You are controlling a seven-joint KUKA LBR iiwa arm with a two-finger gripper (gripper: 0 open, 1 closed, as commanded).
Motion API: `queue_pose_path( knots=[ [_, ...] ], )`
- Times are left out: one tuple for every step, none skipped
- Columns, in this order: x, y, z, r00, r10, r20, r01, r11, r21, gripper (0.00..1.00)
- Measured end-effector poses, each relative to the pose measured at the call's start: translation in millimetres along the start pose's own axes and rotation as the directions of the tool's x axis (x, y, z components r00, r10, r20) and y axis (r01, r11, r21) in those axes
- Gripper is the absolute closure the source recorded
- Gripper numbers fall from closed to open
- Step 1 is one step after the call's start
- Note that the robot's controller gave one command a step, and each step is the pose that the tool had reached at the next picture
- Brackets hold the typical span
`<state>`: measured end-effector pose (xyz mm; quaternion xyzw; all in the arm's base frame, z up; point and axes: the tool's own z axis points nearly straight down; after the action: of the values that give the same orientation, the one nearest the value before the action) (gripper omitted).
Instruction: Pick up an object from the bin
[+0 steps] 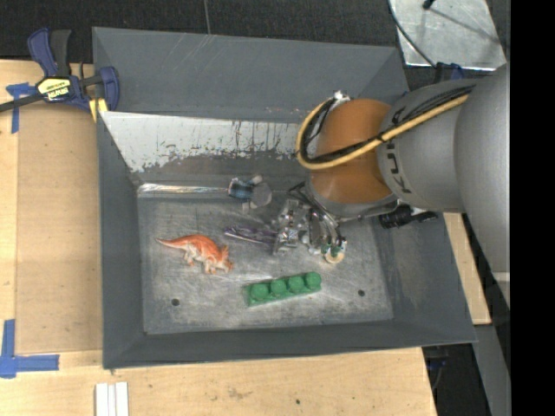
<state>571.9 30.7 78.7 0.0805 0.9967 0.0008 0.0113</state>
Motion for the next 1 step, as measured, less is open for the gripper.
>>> queue_pose_path(
  knots=[
    [0.0,0.0,0.0,1.000,0.000,0.000,0.000,1.000,0.000,1.00]
  ],
)
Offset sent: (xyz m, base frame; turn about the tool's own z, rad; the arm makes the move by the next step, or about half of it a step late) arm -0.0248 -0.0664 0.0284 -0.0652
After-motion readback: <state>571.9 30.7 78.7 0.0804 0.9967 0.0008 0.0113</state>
